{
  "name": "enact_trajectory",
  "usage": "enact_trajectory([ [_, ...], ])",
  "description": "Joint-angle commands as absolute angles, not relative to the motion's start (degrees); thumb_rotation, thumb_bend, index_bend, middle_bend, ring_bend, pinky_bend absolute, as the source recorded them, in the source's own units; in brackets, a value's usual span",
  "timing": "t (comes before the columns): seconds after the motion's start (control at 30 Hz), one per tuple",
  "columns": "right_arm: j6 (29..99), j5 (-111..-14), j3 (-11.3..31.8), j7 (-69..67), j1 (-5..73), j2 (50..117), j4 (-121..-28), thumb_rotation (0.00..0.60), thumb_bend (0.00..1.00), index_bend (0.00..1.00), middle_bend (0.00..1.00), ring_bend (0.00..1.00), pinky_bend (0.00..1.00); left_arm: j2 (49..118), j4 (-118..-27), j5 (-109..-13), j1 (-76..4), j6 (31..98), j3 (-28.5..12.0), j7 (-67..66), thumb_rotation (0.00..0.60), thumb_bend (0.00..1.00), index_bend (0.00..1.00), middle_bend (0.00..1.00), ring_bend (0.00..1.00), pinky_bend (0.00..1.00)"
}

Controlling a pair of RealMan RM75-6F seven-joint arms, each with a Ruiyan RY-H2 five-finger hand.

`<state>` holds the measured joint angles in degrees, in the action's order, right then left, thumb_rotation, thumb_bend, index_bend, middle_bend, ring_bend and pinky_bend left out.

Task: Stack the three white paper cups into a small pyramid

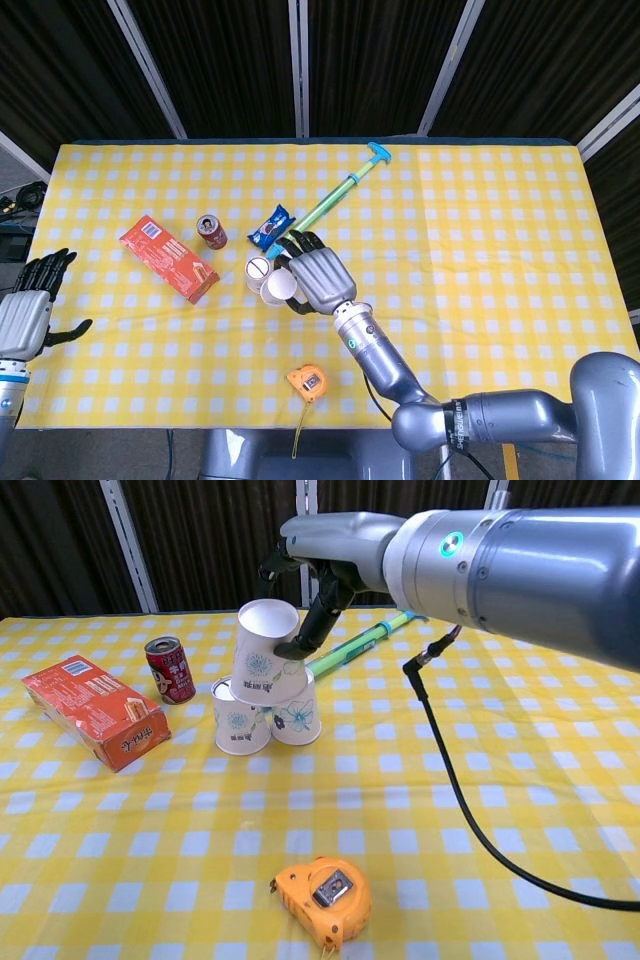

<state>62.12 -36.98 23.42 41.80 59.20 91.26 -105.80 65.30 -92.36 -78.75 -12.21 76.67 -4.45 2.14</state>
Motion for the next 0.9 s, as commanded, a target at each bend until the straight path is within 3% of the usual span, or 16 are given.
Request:
enact_trajectory([
  [0.03, 62.19, -36.65, 23.78, 41.20, 60.69, 93.01, -102.96, 0.600, 0.27, 0.48, 0.14, 0.00, 0.11, 65.33, -92.31, -78.87, -12.37, 76.36, -4.45, 2.44, 0.600, 0.21, 0.00, 0.00, 0.00, 0.00],
  [0.33, 62.00, -39.98, 22.85, 36.07, 62.71, 99.00, -92.25, 0.600, 0.27, 0.48, 0.14, 0.00, 0.11, 65.41, -92.14, -79.20, -12.65, 75.63, -4.34, 2.70, 0.600, 0.21, 0.00, 0.00, 0.00, 0.00],
  [0.9, 61.29, -41.23, 23.02, 33.04, 64.56, 103.42, -83.98, 0.600, 0.27, 0.48, 0.15, 0.00, 0.11, 65.43, -92.00, -79.14, -12.73, 75.12, -4.36, 3.02, 0.600, 0.21, 0.00, 0.00, 0.00, 0.00],
])
